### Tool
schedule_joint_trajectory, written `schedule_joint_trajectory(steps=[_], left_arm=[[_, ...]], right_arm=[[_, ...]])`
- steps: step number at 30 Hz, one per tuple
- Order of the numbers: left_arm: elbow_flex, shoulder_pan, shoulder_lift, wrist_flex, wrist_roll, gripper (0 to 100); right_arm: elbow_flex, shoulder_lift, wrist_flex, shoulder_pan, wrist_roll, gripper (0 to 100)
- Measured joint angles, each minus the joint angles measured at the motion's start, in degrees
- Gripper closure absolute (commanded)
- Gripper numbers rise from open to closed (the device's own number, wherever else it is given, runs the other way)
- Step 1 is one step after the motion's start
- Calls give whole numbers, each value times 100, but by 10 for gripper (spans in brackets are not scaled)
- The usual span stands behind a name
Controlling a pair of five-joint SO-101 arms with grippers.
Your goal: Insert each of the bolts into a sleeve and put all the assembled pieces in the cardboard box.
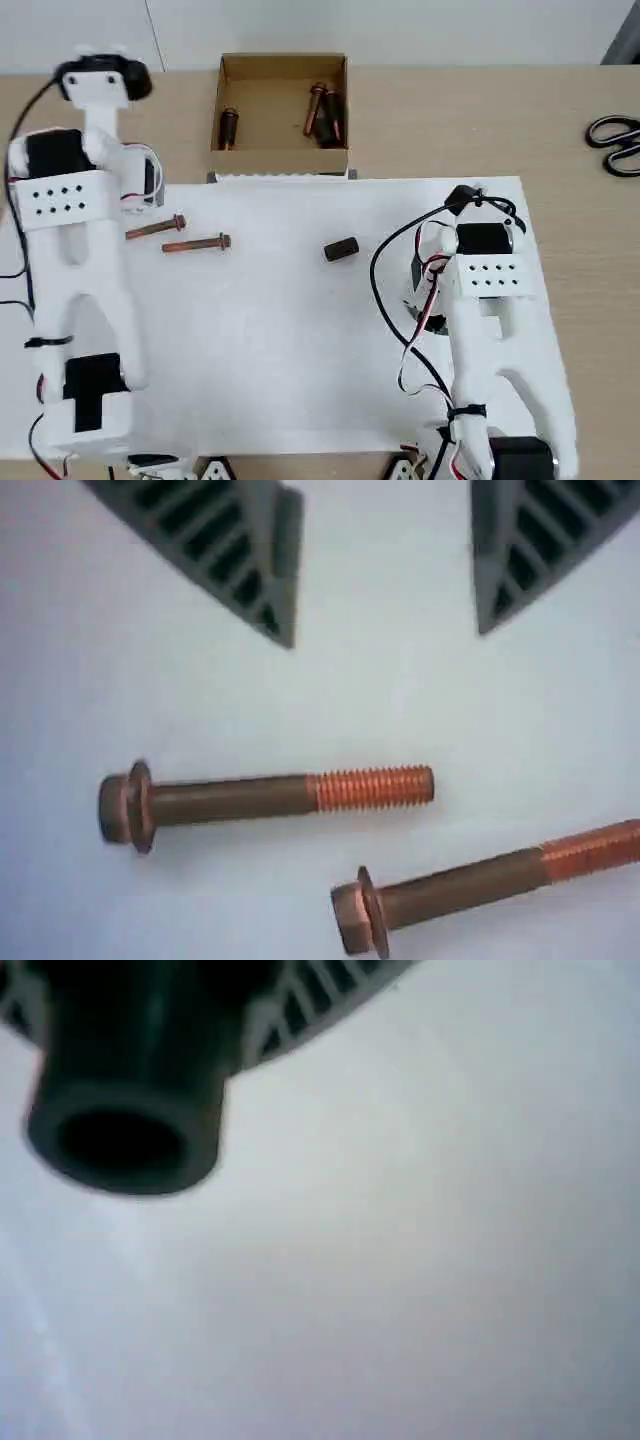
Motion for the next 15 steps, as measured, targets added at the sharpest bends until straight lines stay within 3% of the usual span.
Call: schedule_joint_trajectory(steps=[3,15], left_arm=[[62,-18,0,0,-941,917],[123,290,141,0,-3490,877]], right_arm=[[0,0,0,0,0,995],[0,0,0,0,0,995]])
